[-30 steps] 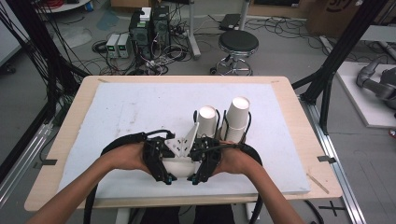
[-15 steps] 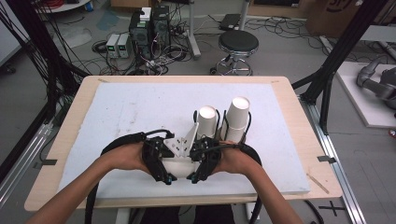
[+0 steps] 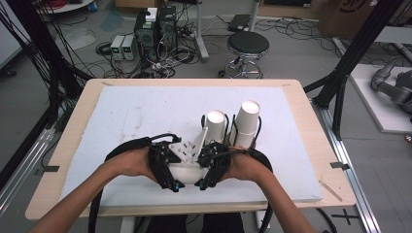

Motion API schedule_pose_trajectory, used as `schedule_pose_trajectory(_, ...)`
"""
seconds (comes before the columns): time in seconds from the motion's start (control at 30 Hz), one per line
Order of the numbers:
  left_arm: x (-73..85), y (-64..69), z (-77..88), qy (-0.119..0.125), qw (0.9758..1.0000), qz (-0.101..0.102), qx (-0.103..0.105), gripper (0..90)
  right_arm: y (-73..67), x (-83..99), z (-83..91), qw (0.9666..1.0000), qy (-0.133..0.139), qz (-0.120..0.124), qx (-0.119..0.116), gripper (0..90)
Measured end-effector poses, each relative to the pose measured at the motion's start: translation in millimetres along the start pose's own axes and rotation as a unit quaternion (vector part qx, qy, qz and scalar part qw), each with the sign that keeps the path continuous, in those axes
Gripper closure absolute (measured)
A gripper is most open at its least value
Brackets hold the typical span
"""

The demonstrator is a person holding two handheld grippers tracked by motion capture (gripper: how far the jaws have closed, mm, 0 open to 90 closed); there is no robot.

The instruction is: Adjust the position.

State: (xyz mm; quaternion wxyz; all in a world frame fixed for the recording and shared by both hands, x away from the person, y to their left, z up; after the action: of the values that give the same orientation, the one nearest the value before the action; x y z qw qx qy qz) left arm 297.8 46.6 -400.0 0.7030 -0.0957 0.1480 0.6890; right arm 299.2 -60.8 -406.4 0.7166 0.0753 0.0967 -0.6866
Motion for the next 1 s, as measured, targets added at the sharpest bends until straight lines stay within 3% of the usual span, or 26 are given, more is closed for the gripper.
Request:
schedule_pose_trajectory(0.47, -4.2, 0.2, 11.5, 0.050, 0.9987, 0.008, 0.009, 16.8, -0.6, 2.4, -4.1, 1.0000, -0.003, 0.000, -0.003, 36.7)
schedule_pose_trajectory(0.63, -4.8, -1.7, 20.9, 0.078, 0.9968, 0.011, 0.006, 16.8, -0.7, 3.7, -6.0, 1.0000, -0.005, 0.002, -0.003, 36.7)
schedule_pose_trajectory(1.0, -4.7, -5.8, 30.4, 0.102, 0.9947, 0.012, -0.007, 16.8, -0.4, 5.3, -6.4, 1.0000, 0.003, -0.002, -0.003, 36.7)
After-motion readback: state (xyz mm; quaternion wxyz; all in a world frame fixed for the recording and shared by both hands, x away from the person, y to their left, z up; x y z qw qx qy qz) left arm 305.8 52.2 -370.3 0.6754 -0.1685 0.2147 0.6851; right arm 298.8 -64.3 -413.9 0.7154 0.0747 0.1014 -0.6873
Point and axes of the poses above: each handheld gripper's, and its own axes: z roughly backward along the jaws, x roughly out of its underside, y roughly to its right, the point moved 7 cm from there along -z, roughly forward along the jaws, and after that the axes turned 10 degrees about -y, right-handed, at the moved point
